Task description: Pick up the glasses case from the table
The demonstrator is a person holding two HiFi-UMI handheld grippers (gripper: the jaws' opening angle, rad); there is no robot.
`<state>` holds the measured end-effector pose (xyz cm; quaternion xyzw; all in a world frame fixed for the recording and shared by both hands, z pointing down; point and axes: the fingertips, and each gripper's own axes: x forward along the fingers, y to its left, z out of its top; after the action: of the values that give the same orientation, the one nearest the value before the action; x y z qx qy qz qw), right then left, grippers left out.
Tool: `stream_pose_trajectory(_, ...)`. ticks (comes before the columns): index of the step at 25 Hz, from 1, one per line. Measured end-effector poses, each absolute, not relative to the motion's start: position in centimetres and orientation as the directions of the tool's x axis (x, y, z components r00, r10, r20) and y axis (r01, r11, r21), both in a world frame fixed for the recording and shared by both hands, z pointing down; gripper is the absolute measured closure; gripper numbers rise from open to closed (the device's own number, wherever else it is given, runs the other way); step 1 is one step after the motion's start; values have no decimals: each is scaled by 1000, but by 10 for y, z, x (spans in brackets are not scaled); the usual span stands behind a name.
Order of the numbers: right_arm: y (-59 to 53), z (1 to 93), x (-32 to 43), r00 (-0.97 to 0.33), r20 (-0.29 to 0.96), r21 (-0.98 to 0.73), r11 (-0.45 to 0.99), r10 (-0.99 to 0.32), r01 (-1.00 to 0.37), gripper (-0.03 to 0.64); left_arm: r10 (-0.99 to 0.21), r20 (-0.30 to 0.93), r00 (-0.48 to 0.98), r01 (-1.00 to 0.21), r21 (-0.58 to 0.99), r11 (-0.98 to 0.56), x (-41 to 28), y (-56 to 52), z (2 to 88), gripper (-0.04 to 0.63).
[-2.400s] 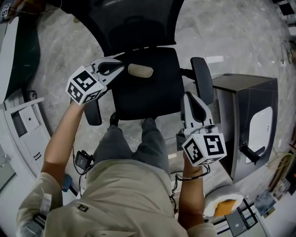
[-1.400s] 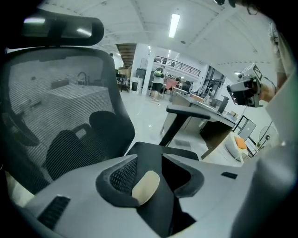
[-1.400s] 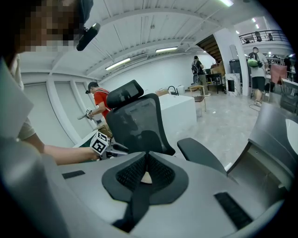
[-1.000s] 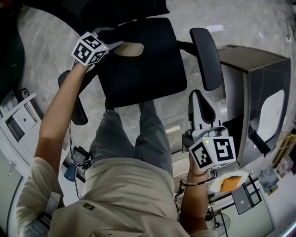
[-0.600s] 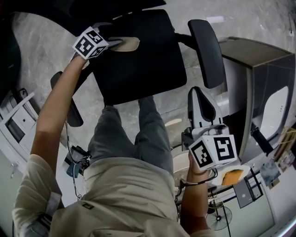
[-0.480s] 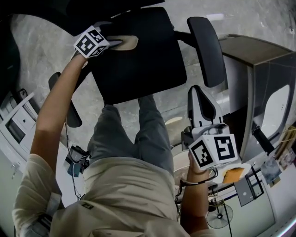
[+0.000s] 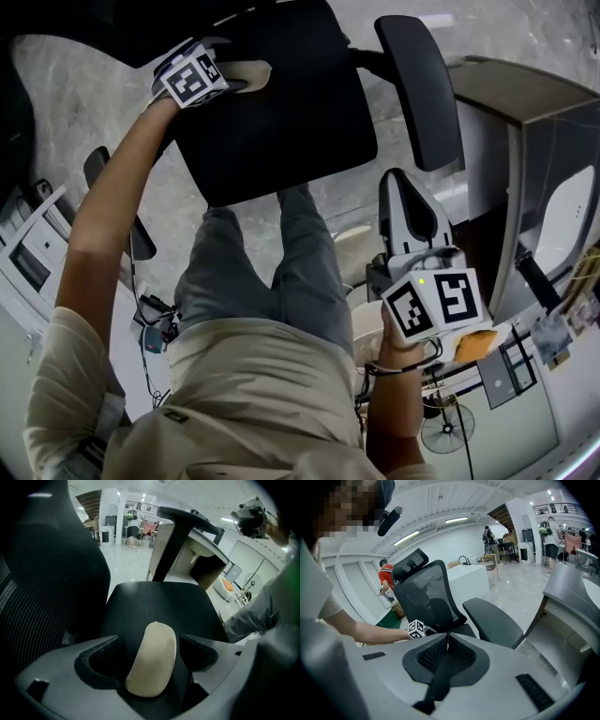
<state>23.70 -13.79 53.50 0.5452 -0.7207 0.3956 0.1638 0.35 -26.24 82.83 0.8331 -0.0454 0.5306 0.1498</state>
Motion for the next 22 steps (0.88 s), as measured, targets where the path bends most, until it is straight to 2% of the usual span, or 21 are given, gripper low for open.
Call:
stream_pose_trajectory(16, -107, 563, 245, -348, 684, -412, 54, -642, -910, 589, 156, 940, 303, -92, 192, -977, 8, -233, 884, 193)
stream_pose_trajectory(22, -91, 574, 248, -340, 693, -417, 32, -636, -909, 589, 139, 956, 260, -54, 158, -986, 9, -229, 902, 193)
